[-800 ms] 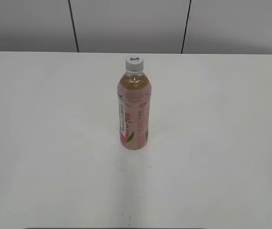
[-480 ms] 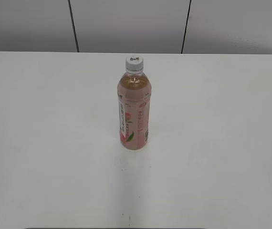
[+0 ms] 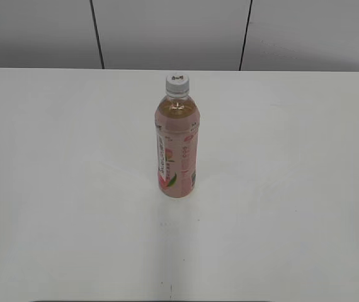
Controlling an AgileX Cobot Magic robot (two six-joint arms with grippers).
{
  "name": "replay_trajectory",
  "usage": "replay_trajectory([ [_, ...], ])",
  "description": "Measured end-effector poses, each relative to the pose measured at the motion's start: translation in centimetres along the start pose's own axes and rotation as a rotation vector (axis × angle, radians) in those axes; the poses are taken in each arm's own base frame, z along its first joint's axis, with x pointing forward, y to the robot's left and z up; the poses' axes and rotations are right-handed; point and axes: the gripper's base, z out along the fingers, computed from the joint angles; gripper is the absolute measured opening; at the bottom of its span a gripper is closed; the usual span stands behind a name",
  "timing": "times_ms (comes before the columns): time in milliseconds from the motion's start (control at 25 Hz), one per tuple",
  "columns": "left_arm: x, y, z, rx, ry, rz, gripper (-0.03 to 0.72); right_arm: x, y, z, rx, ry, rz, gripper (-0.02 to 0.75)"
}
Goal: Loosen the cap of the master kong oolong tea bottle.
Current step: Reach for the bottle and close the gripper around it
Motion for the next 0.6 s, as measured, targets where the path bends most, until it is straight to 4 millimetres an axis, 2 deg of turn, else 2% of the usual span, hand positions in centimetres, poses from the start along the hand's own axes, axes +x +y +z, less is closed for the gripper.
replay_trajectory([
  [600, -0.22, 0.0, -0.08, 0.0, -0.02, 0.0, 0.241, 0.0, 0.0, 0.0, 0.0, 0.0, 0.0, 0.365],
])
